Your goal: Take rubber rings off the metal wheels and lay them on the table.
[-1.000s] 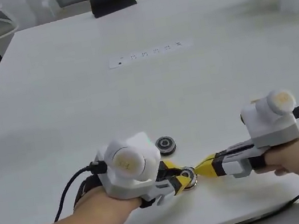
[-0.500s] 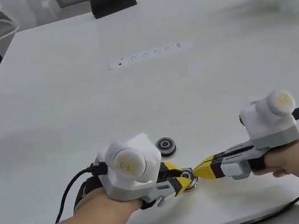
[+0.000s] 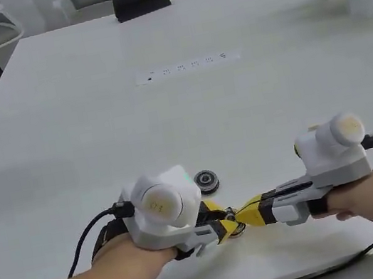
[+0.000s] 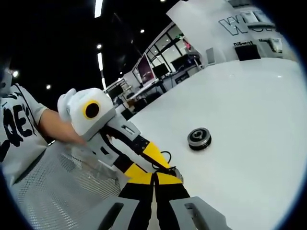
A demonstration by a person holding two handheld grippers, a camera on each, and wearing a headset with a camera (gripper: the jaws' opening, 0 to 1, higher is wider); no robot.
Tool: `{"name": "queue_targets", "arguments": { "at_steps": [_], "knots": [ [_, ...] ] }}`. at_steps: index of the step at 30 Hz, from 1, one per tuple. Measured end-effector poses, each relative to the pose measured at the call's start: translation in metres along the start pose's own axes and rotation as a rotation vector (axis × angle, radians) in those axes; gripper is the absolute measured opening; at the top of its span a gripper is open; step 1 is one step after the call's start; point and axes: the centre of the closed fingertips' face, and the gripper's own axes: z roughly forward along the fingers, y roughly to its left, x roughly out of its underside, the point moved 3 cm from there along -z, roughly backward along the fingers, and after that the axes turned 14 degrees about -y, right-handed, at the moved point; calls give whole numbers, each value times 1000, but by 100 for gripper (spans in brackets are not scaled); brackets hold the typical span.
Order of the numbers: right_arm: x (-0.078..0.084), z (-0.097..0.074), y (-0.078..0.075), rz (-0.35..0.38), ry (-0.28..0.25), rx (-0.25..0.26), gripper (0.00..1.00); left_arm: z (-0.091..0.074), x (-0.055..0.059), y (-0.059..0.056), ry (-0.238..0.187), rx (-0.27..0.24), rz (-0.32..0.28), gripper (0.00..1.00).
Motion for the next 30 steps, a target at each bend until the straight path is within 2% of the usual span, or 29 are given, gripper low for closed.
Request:
{"name": "queue_targets", "arguments": {
  "at_steps": [1, 16, 27, 30],
  "knots": [
    [5, -2, -1, -18, 44, 5, 0, 1, 0, 0, -3, 0, -1, 7],
    [7, -4, -10, -44, 43, 33, 0, 1, 0, 1, -7, 3, -6, 7],
    [7, -7, -13, -48, 42, 45, 0, -1, 0, 0, 1, 25, 1, 8],
    [6, -7, -13, -47, 38, 48, 0, -2, 0, -1, 7, 38, 4, 11]
  ]
}}
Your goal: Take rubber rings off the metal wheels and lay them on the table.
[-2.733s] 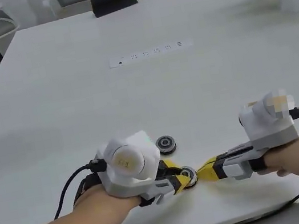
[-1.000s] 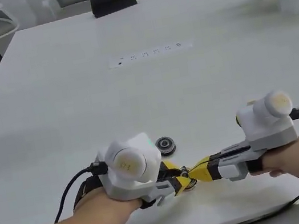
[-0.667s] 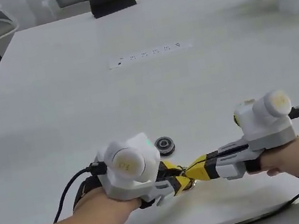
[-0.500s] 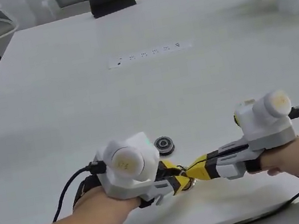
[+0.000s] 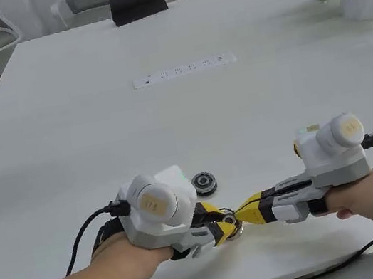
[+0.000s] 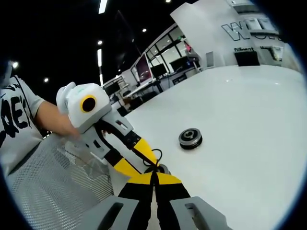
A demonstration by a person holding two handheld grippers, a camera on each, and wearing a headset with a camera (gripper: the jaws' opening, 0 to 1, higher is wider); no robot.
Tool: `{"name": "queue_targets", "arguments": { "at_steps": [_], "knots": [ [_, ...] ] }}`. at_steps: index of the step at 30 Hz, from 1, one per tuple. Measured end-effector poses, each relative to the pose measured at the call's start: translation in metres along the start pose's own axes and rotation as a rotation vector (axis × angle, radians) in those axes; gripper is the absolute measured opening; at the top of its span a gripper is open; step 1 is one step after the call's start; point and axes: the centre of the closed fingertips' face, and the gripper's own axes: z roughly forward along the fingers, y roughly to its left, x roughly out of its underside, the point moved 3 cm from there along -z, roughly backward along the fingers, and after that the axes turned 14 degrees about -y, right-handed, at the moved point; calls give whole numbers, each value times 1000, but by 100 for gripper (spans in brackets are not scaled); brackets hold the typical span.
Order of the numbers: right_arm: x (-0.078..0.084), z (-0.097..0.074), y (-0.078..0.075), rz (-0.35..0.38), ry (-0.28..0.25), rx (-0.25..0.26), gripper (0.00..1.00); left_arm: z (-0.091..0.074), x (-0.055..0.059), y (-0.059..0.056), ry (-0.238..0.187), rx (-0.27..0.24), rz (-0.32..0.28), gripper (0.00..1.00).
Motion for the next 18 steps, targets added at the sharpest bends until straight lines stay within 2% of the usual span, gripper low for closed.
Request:
{"name": "queue_targets", "arguments": {
  "at_steps": [5, 18],
  "knots": [
    [0, -1, 1, -1, -1, -2, 0, -2, 0, -3, 8, 18, 13, 15],
    [-4, -3, 3, 4, -15, -8, 0, -14, -9, -8, -15, 34, 3, 23]
  ]
}}
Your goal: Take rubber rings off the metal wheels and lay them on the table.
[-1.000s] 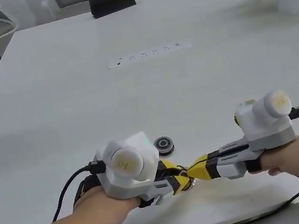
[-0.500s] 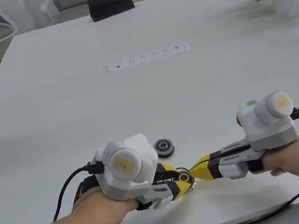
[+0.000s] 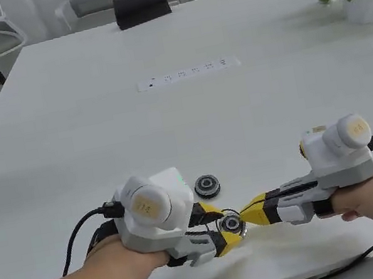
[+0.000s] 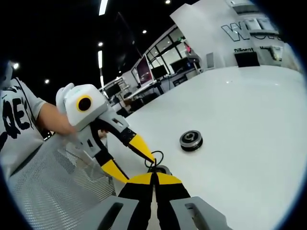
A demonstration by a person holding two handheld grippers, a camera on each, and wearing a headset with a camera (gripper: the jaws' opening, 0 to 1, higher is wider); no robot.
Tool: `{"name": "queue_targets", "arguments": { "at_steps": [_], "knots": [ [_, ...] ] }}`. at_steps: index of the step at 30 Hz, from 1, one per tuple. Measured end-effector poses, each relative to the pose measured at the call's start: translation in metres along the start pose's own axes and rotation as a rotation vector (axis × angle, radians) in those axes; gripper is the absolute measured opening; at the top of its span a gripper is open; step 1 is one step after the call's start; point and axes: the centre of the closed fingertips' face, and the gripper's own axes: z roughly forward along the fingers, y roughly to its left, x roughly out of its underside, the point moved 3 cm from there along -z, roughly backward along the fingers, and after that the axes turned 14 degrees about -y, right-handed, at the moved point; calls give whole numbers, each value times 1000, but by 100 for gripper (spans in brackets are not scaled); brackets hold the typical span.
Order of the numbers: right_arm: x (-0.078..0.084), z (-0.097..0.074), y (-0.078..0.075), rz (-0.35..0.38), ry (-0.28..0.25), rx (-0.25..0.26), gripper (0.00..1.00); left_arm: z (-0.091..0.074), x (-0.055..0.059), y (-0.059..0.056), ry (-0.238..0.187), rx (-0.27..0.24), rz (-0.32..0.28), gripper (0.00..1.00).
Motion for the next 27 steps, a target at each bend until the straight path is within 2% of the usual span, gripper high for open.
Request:
{"name": "queue_targets", "arguments": {
  "at_steps": [6, 15, 20, 27],
  "knots": [
    [-5, -2, 2, 1, -18, 6, 0, -8, -5, -1, -13, -1, 6, 29],
    [-12, -3, 11, 3, -33, 0, 0, -23, -12, 4, -42, -25, 4, 38],
    [-14, -2, 11, 2, -39, -3, 0, -33, -17, 7, -60, -42, -10, 42],
    [-22, -1, 13, -8, -41, -13, 0, -44, -17, 10, -77, -71, -27, 52]
  ]
}}
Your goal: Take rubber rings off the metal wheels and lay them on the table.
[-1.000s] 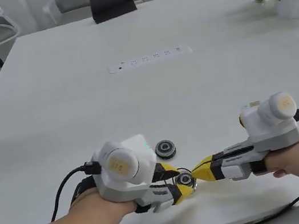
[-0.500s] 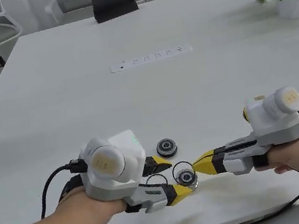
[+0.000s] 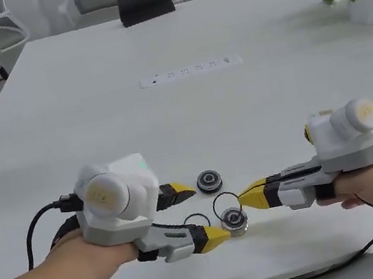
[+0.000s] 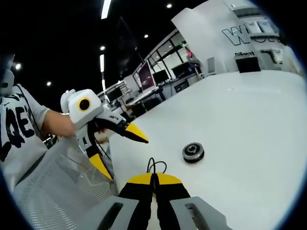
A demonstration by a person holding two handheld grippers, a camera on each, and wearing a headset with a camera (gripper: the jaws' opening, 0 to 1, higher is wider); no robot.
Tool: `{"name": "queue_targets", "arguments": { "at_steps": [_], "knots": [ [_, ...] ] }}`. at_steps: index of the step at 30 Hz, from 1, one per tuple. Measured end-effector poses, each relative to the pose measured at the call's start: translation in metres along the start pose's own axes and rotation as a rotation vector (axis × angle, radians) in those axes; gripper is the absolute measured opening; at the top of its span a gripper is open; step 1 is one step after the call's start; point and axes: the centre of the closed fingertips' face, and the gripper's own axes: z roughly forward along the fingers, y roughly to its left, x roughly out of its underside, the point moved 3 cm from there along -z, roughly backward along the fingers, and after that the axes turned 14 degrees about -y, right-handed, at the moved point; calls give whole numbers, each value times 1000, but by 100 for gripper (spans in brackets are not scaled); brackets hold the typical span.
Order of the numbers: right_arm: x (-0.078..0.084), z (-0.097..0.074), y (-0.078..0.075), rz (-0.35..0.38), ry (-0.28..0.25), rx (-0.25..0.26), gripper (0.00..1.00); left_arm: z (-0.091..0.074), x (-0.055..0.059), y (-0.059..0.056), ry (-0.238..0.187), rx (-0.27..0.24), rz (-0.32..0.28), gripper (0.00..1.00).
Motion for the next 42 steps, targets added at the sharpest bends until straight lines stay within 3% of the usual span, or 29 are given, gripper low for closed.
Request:
{"name": "queue_targets", "arguments": {
  "at_steps": [2, 6, 15, 22, 42],
  "knots": [
    [-1, 2, 1, -1, 2, -6, 0, -3, 1, -1, 0, 8, 0, 57],
    [-2, 6, 2, -7, 12, -17, 0, -9, 5, 0, 17, 7, 19, 58],
    [-8, 16, 5, -16, 20, -37, 0, -22, -1, 7, -10, -21, 5, 61],
    [-10, 28, 9, -21, 31, -56, 0, -33, 2, 13, -10, -45, -2, 66],
    [3, 49, 9, -42, 107, -59, 0, -54, 11, 21, -15, -104, -43, 70]
  ]
}}
